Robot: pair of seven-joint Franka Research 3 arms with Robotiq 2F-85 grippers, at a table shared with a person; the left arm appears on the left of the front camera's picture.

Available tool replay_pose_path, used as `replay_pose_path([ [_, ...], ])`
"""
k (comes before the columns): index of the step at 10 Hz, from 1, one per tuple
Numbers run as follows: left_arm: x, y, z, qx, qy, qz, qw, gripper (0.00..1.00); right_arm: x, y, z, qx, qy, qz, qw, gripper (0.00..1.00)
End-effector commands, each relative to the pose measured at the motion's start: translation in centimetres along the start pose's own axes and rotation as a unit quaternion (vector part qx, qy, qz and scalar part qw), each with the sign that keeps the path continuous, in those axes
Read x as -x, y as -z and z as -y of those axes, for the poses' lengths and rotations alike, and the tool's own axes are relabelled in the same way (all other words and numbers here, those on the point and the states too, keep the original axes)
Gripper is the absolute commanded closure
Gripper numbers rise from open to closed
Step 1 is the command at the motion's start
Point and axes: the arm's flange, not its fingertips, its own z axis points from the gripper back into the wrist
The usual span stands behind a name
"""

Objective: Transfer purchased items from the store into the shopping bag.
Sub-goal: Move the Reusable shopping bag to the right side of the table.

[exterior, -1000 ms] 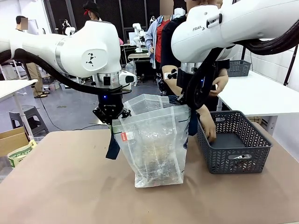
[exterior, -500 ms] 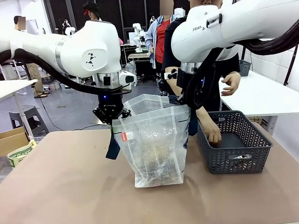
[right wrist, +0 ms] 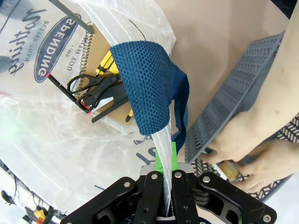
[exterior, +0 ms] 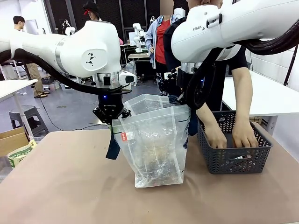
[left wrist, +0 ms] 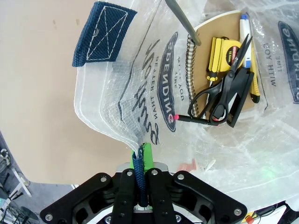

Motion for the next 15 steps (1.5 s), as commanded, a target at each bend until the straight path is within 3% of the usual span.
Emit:
replay_pose_path([
  [1,0.01,-0.20,-0.31,-0.001,-0.006,0.001,1.000,1.00,0.19,-0.01,0.32,0.000,0.004,-0.002,1.000,1.00],
  [15,0.01,-0.20,-0.31,-0.001,-0.006,0.001,1.000,1.00,0.19,-0.01,0.32,0.000,0.004,-0.002,1.000,1.00],
])
